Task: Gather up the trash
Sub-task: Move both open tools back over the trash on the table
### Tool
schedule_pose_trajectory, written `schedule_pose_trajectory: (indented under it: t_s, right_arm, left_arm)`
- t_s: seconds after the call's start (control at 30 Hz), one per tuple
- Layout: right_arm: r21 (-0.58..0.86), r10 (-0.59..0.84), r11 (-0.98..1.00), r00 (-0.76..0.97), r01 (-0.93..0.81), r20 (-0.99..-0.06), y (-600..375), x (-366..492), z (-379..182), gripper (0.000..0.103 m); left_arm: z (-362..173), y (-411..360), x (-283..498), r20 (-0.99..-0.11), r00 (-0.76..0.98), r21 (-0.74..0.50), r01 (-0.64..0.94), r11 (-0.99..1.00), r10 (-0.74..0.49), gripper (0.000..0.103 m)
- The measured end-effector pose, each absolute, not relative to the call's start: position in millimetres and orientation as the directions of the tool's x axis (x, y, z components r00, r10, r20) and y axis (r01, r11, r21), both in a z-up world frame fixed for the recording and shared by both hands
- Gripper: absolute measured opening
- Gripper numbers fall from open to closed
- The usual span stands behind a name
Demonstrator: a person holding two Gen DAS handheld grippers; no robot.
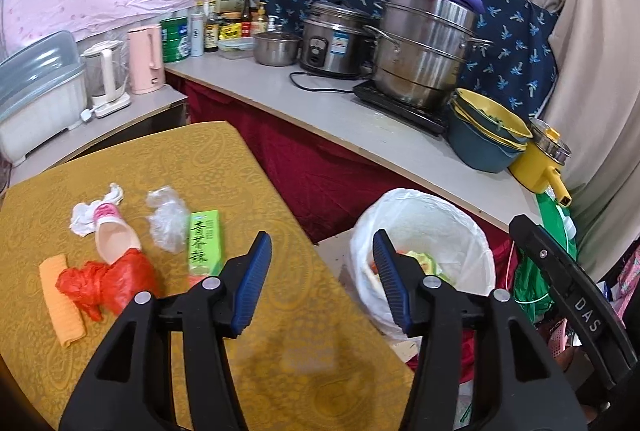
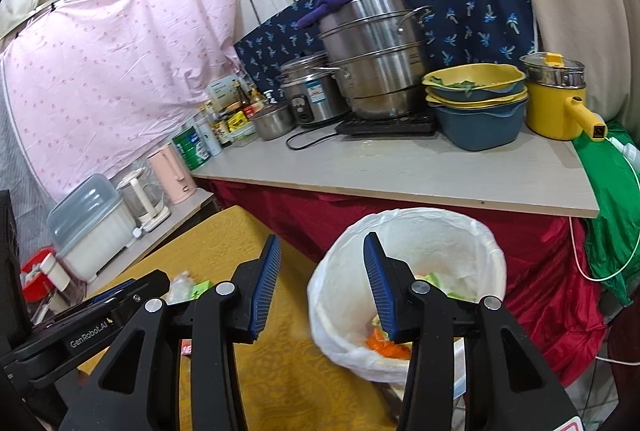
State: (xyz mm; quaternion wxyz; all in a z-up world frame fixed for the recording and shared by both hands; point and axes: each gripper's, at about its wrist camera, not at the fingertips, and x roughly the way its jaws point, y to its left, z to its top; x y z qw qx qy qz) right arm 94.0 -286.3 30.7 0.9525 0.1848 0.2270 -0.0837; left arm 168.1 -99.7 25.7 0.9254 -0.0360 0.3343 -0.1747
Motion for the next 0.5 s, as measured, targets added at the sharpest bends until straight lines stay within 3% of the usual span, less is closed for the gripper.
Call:
schedule_pose_trajectory:
  t_s: [0.17,0.23,0.5]
  right_arm:
    - [0.308,-0.029,0.931,0.881,0.195,-0.472,-252.0,99.1,29.5,0.043]
    - [0.307,-0.012,0.935,0.879,0.179,-0.477,-239.0,102.5,27.6,0.047]
    - [0.295,0.059,0.949,0.860,0.109,-0.507,-184.3,117.4,15.9,0.048]
  left_arm:
    - [20.0,-59.2,165.8,-0.611,0.736,-0.179,0.229,0.957,-0.291,0.068]
    - [16.6,-40.8,165.6,-0.614,0.742,-0.179,0.201,0.963,-0.269,0.069]
    - [-3.7,31.2,165.3,-0.644,0.744,-0.174,0.084,0.981,-0.178,0.078]
